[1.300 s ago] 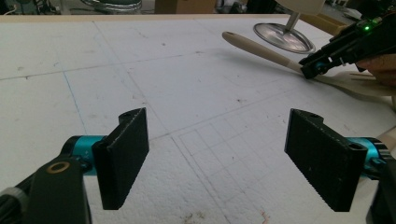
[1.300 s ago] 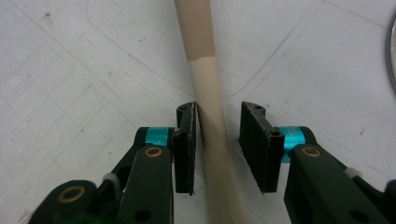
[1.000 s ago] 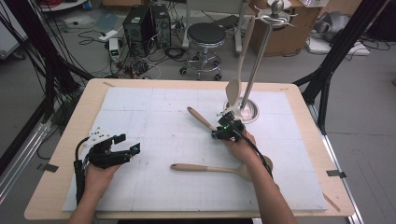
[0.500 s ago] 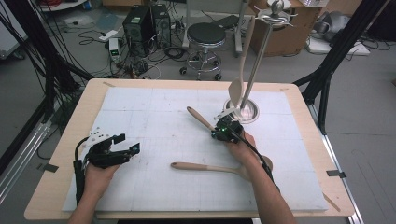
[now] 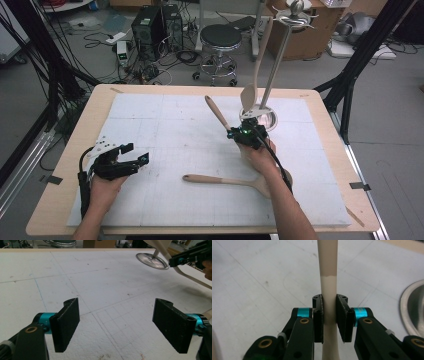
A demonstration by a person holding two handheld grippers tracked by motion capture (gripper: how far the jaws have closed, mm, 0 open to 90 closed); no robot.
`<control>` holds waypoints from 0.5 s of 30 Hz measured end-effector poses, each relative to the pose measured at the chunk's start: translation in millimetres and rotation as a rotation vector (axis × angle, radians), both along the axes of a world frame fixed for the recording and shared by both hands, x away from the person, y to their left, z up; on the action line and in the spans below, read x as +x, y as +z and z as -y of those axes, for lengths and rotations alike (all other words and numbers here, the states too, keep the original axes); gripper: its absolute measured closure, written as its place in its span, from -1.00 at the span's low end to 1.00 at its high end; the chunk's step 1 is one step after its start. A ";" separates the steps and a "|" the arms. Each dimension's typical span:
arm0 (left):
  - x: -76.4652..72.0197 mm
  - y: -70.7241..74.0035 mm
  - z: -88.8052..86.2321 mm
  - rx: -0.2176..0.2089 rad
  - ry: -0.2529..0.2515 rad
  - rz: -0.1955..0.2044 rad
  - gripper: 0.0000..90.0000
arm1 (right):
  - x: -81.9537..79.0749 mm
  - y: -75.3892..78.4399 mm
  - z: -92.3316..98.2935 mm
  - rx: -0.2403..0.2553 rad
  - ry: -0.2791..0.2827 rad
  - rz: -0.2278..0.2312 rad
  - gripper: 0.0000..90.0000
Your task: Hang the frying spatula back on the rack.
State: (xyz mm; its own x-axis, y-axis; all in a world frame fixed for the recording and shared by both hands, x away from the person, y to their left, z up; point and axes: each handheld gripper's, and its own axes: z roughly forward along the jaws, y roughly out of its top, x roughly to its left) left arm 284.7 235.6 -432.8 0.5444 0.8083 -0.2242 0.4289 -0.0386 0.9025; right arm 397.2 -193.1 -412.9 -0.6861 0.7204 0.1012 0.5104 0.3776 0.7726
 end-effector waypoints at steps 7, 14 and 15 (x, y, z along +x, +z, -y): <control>-0.4 0.5 0.9 -0.001 -0.002 0.001 -0.50 | -13.5 28.7 14.8 0.132 -0.033 0.109 0.74; -0.1 0.2 1.4 0.000 -0.005 0.001 -0.50 | -22.5 47.0 35.4 0.217 -0.108 0.197 0.74; 0.0 0.1 1.4 0.000 -0.004 0.000 -0.50 | -23.6 49.0 38.1 0.229 -0.121 0.209 0.74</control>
State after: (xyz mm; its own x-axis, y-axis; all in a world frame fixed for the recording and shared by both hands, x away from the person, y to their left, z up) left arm 284.7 234.2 -432.7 0.5475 0.8064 -0.2237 0.4283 -0.0403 0.9027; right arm 373.6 -231.2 -363.9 -0.6202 0.7727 0.1355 0.3620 0.1287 0.9232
